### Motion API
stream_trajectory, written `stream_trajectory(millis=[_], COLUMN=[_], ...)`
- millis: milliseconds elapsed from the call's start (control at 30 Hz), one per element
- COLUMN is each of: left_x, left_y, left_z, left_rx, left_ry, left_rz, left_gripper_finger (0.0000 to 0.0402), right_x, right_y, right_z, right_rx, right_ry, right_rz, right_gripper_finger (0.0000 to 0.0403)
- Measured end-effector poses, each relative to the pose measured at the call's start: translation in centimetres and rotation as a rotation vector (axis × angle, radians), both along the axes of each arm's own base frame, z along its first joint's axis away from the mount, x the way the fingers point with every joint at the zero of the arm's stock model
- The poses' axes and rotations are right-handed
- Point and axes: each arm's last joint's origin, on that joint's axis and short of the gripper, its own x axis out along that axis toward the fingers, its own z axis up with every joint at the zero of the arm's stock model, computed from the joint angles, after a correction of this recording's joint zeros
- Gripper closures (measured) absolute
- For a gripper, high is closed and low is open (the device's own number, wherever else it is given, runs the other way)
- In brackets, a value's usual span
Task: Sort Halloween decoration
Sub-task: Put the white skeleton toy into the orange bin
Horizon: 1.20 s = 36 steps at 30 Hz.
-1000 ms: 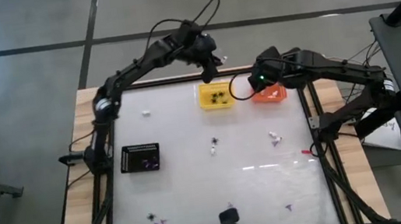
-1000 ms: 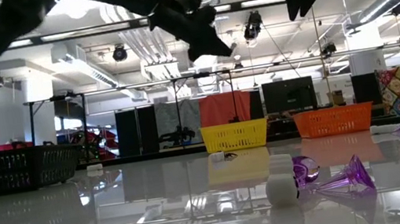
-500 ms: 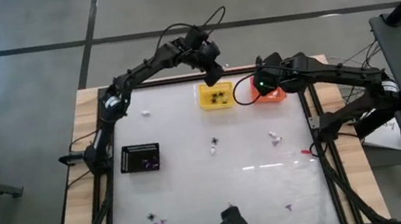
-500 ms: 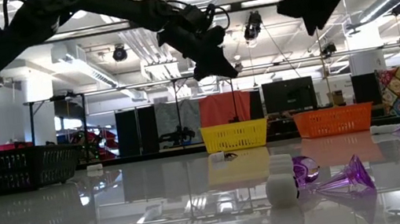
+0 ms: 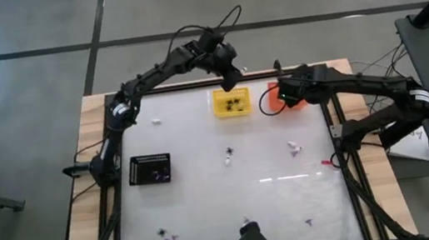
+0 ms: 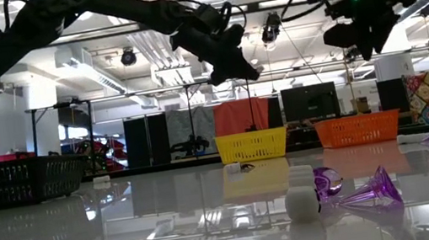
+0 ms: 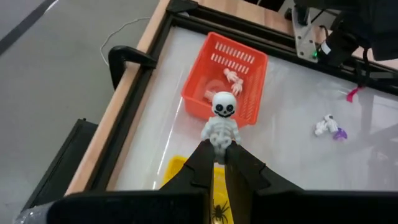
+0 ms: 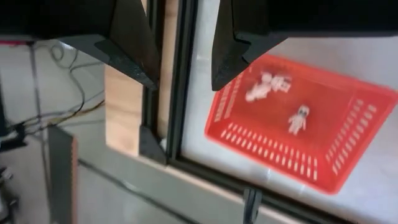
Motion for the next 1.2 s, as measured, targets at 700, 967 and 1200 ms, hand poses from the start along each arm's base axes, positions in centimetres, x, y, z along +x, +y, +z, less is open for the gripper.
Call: stream_trajectory(millis=[700,967,1200], left_x=[0.5,1.3,2.1], left_y=[-0.4,-0.6,-1.8], left_z=[-3.2,-2.2,-1.9], left_rx=[-0.041,-0.093,-0.119], left_ry=[0.018,-0.101,-0.15], left_rz=[-0.023,-0.044,-0.109], left_gripper_finger=[0.04,0.04,0.04], right_x=[0.0,0.1,1.5], right_y=[0.2,0.1,-0.4], right_z=[1.6,1.7,2.1], right_rx=[-0.009,-0.014,-0.04], right_ry=[-0.168,-0.181,-0.317], right_rz=[-0.022,-0.02,0.035], right_gripper_finger=[0.0266,0.0266,0.0266])
